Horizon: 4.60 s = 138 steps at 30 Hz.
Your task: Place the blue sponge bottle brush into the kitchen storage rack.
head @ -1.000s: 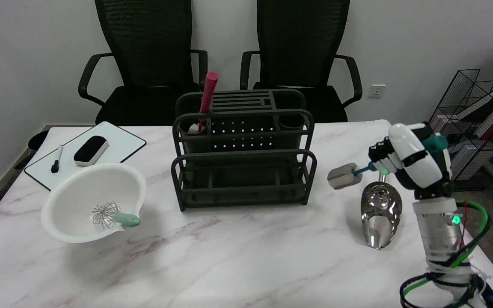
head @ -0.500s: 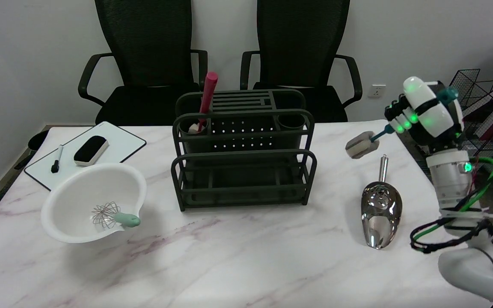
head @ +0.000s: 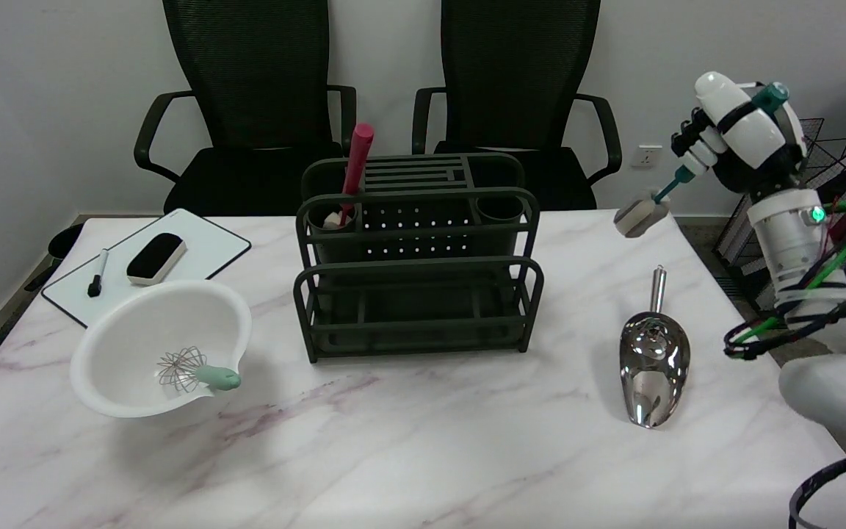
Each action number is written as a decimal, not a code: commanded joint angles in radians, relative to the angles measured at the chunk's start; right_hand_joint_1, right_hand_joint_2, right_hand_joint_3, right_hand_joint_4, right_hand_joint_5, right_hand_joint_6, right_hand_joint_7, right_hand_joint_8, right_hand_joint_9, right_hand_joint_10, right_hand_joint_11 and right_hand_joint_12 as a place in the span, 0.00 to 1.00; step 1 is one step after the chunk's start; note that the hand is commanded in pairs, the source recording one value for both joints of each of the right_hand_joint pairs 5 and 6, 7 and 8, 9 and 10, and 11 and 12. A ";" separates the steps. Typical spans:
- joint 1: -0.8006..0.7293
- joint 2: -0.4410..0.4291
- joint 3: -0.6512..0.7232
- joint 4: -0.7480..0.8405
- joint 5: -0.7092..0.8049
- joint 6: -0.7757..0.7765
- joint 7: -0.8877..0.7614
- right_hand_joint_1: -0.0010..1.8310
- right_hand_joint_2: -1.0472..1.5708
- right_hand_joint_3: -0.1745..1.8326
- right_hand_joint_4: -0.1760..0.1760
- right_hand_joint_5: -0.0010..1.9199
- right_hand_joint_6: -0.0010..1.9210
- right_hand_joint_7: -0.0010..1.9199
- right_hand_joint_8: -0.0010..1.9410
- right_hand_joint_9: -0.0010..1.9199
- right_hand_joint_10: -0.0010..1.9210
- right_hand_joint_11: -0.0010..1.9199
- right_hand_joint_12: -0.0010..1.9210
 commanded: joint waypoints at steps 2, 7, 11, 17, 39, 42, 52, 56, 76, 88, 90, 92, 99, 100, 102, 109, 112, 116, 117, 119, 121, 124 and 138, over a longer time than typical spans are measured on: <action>0.112 0.103 0.105 0.125 -0.054 -0.351 0.057 0.54 1.00 0.29 0.50 1.00 1.00 1.00 0.99 1.00 1.00 1.00 1.00; 0.177 0.113 0.041 0.126 -0.058 -0.342 0.120 0.54 1.00 0.29 0.50 1.00 1.00 1.00 0.99 1.00 1.00 1.00 1.00; 0.238 0.120 -0.022 0.130 -0.058 -0.341 0.141 0.54 1.00 0.29 0.50 1.00 1.00 1.00 0.99 1.00 1.00 1.00 1.00; 0.364 0.130 -0.146 0.114 -0.058 -0.352 0.191 0.54 1.00 0.29 0.50 1.00 1.00 1.00 0.99 1.00 1.00 1.00 1.00; 0.649 0.119 -0.457 0.071 -0.092 -0.423 0.248 0.54 1.00 0.29 0.50 1.00 1.00 1.00 0.99 1.00 1.00 1.00 1.00; 0.678 0.115 -0.493 0.067 -0.094 -0.423 0.249 0.54 1.00 0.29 0.50 1.00 1.00 1.00 0.99 1.00 1.00 1.00 1.00; 0.684 0.111 -0.526 0.056 -0.094 -0.423 0.249 0.54 1.00 0.29 0.50 1.00 1.00 1.00 0.99 1.00 1.00 1.00 1.00; 0.673 0.111 -0.533 0.051 -0.094 -0.423 0.249 0.54 1.00 0.29 0.50 1.00 1.00 1.00 0.99 1.00 1.00 1.00 1.00; 0.676 0.043 -0.570 -0.048 -0.094 -0.421 0.249 0.54 1.00 0.29 0.50 1.00 1.00 1.00 0.99 1.00 1.00 1.00 1.00; 0.674 0.037 -0.580 -0.082 -0.096 -0.414 0.249 0.54 1.00 0.29 0.50 1.00 1.00 1.00 0.99 1.00 1.00 1.00 1.00; 0.674 0.032 -0.580 -0.088 -0.096 -0.414 0.249 0.54 1.00 0.29 0.50 1.00 1.00 1.00 0.99 1.00 1.00 1.00 1.00; 0.676 0.026 -0.580 -0.097 -0.096 -0.414 0.249 0.54 1.00 0.29 0.50 1.00 1.00 1.00 0.99 1.00 1.00 1.00 1.00; 0.694 0.014 -0.579 -0.123 -0.123 -0.412 0.249 0.54 1.00 0.29 0.50 1.00 1.00 1.00 0.99 1.00 1.00 1.00 1.00; 0.698 0.014 -0.580 -0.127 -0.127 -0.412 0.249 0.54 1.00 0.29 0.50 1.00 1.00 1.00 0.99 1.00 1.00 1.00 1.00; 0.701 0.013 -0.580 -0.132 -0.128 -0.412 0.249 0.54 1.00 0.29 0.50 1.00 1.00 1.00 0.99 1.00 1.00 1.00 1.00; 0.700 0.012 -0.574 -0.137 -0.128 -0.411 0.249 0.54 1.00 0.29 0.50 1.00 1.00 1.00 0.99 1.00 1.00 1.00 1.00; 0.699 0.012 -0.572 -0.138 -0.128 -0.403 0.249 0.54 1.00 0.29 0.50 1.00 1.00 1.00 0.99 1.00 1.00 1.00 1.00; 0.697 0.012 -0.570 -0.144 -0.128 -0.401 0.249 0.54 1.00 0.29 0.50 1.00 1.00 1.00 0.99 1.00 1.00 1.00 1.00; 0.696 0.012 -0.570 -0.146 -0.128 -0.401 0.249 0.54 1.00 0.29 0.50 1.00 1.00 1.00 0.99 1.00 1.00 1.00 1.00; 0.694 0.012 -0.570 -0.149 -0.128 -0.401 0.249 0.54 1.00 0.29 0.50 1.00 1.00 1.00 0.99 1.00 1.00 1.00 1.00; 0.691 0.012 -0.570 -0.151 -0.128 -0.400 0.249 0.54 1.00 0.29 0.50 1.00 1.00 1.00 0.99 1.00 1.00 1.00 1.00; 0.691 0.012 -0.570 -0.156 -0.128 -0.400 0.249 0.54 1.00 0.29 0.50 1.00 1.00 1.00 0.99 1.00 1.00 1.00 1.00; 0.679 0.014 -0.574 -0.168 -0.128 -0.400 0.249 0.54 1.00 0.29 0.50 1.00 1.00 1.00 0.99 1.00 1.00 1.00 1.00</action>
